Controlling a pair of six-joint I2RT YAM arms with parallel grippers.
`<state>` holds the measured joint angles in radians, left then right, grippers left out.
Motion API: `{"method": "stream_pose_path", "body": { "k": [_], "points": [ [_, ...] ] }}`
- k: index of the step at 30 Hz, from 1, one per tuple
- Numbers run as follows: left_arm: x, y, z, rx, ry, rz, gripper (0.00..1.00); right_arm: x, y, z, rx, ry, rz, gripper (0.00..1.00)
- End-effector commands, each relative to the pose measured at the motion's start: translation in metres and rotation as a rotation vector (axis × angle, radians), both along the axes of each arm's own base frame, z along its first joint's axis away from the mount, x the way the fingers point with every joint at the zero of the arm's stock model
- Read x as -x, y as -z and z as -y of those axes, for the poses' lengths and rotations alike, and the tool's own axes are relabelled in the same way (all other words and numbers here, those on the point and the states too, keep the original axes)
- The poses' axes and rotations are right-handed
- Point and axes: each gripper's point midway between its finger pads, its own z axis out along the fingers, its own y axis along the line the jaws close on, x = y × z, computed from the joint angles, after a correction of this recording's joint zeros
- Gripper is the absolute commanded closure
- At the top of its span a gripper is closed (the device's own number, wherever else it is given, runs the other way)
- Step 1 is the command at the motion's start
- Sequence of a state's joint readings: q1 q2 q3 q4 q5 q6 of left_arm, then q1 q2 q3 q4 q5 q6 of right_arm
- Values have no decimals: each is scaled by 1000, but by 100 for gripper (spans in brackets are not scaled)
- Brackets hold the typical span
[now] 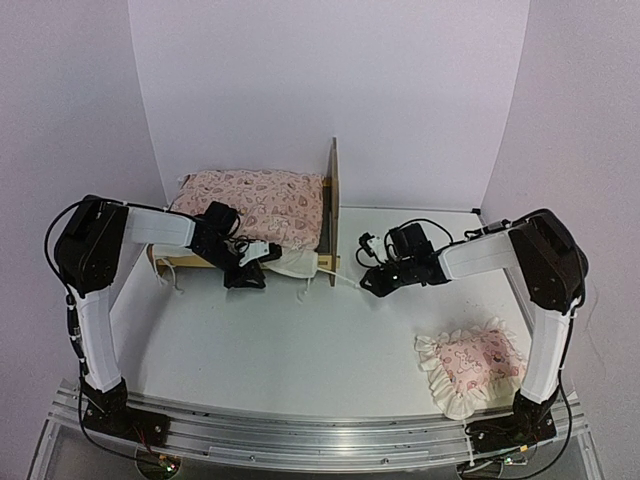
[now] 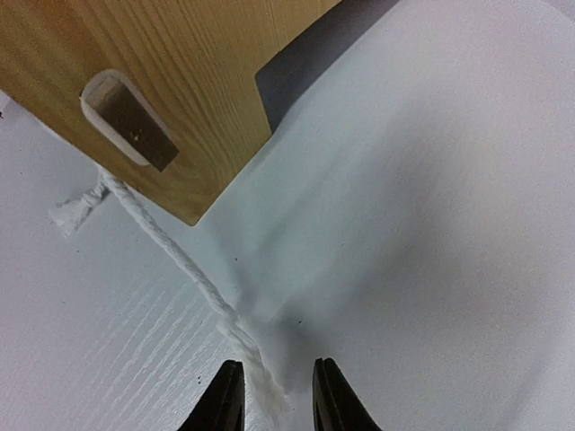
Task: Set up the pet bed
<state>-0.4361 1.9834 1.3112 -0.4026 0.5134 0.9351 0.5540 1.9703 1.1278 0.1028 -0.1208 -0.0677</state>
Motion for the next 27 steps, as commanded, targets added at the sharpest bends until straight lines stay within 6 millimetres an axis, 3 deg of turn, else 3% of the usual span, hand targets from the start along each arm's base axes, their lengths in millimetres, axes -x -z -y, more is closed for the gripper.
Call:
{"method": "stream_pose_path", "body": {
  "k": [1, 3, 6, 9, 12, 15, 19, 21, 24, 25, 27],
  "points": [
    [35, -45, -10, 34, 68, -31, 57, 9, -49, -5, -94, -10, -17, 50],
    [43, -70, -15, 45, 67, -21, 52, 13, -66, -4, -116, 10, -37, 44],
    [33, -114, -32, 70, -61, 1, 43, 17, -103, -12, -201, 28, -82, 43],
    [6, -149, -80, 87, -279, 46, 34, 22, -143, -25, -267, 33, -67, 46],
    [-15, -158, -145, 18, -481, 161, 31, 29, -177, -52, -261, -9, 42, 47],
    [-15, -145, -195, -119, -539, 281, 28, 30, -208, -90, -279, -26, 119, 49],
    [-34, -136, -244, -306, -609, 445, 26, 9, -213, -130, -282, 62, 164, 51],
    [-48, -140, -256, -311, -637, 444, 28, -2, -202, -148, -278, 82, 155, 51],
    [-59, -140, -249, -286, -604, 408, 34, -25, -182, -164, -246, 136, 149, 51],
    [-60, -132, -247, -291, -580, 383, 36, -32, -185, -167, -241, 146, 170, 52],
    [-62, -121, -248, -312, -560, 365, 40, -45, -168, -173, -196, 168, 196, 52]
  ]
}}
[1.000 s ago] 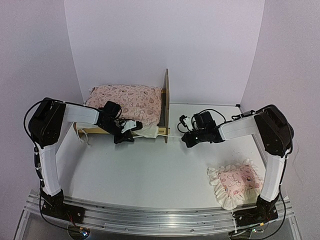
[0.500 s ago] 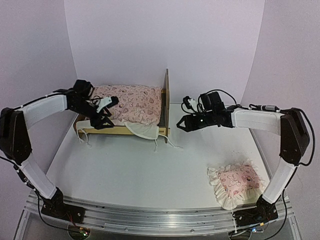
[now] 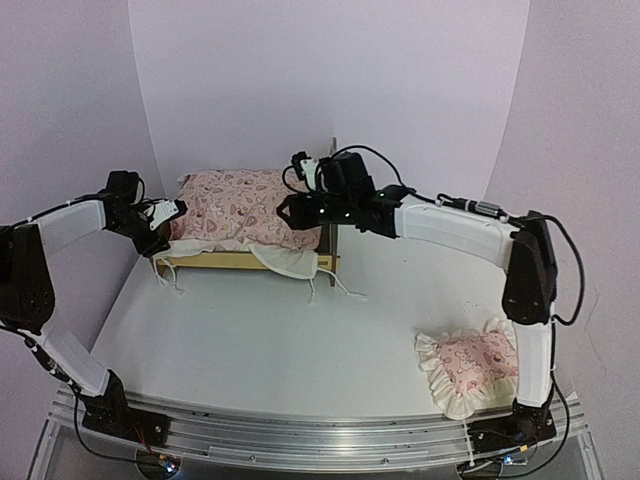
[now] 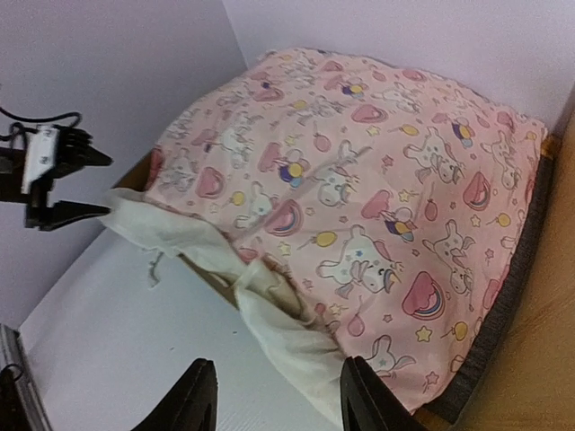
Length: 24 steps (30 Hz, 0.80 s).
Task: Set up the pet bed
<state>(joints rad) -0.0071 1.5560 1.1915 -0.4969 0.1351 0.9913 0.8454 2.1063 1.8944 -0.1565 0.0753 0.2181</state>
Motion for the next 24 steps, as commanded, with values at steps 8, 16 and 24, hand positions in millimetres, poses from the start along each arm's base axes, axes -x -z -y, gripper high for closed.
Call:
{"method": "stream_pose_path", "body": {
  "k": [8, 16, 24],
  "points": [
    [-15, 17, 5, -44, 103, -8, 46, -61, 90, 2, 241, 209, 46, 49],
    [-4, 29, 13, 13, 116, -107, 75, -61, 126, 18, 352, 245, 28, 67],
    [5, 19, 0, 42, 45, -151, 100, -52, 87, 29, 357, 209, 77, 100]
  ]
}}
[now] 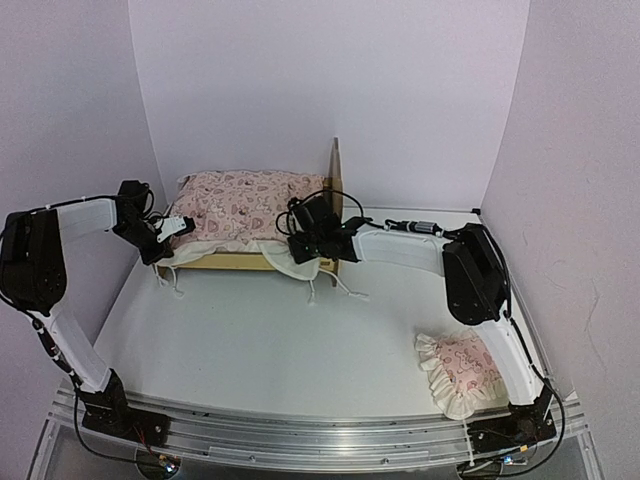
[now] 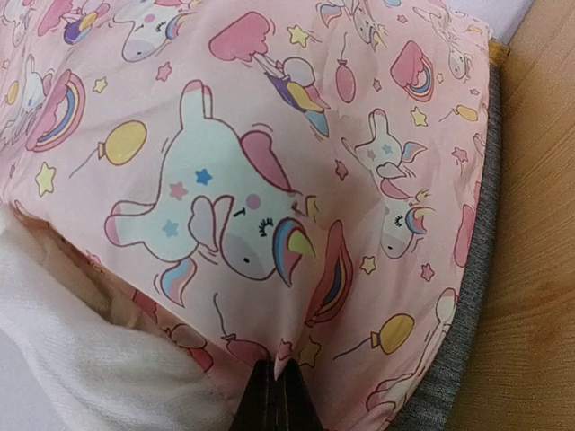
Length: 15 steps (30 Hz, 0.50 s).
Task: Set up the pet bed
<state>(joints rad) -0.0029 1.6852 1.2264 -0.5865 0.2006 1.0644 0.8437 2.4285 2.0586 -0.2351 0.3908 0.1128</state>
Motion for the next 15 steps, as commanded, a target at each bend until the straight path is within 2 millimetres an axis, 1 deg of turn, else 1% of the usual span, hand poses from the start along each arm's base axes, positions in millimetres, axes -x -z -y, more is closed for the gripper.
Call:
{"method": "stream_pose_path", "body": {
  "k": [1, 3, 5, 8, 10, 12, 15],
  "points": [
    [-4, -36, -13, 29, -63, 28, 100, 7, -62, 13, -9, -21, 58, 100],
    [-5, -45, -19, 27, -78, 37, 100, 10, -78, 15, -45, -44, 55, 100],
    [-3, -46, -28, 6, -87, 39, 100, 15, -91, 15, -93, -89, 35, 100],
    [-1, -48, -44, -23, -105, 51, 100, 25, -100, 19, -168, -152, -26, 100],
    [3, -48, -48, -41, -94, 44, 100, 28, -99, 26, -187, -161, -57, 100],
    [9, -43, -48, -51, -76, 22, 100, 31, -89, 31, -170, -159, -76, 100],
    [15, -37, -43, -31, -63, 0, 100, 35, -72, 30, -165, -164, -116, 100]
  ]
}}
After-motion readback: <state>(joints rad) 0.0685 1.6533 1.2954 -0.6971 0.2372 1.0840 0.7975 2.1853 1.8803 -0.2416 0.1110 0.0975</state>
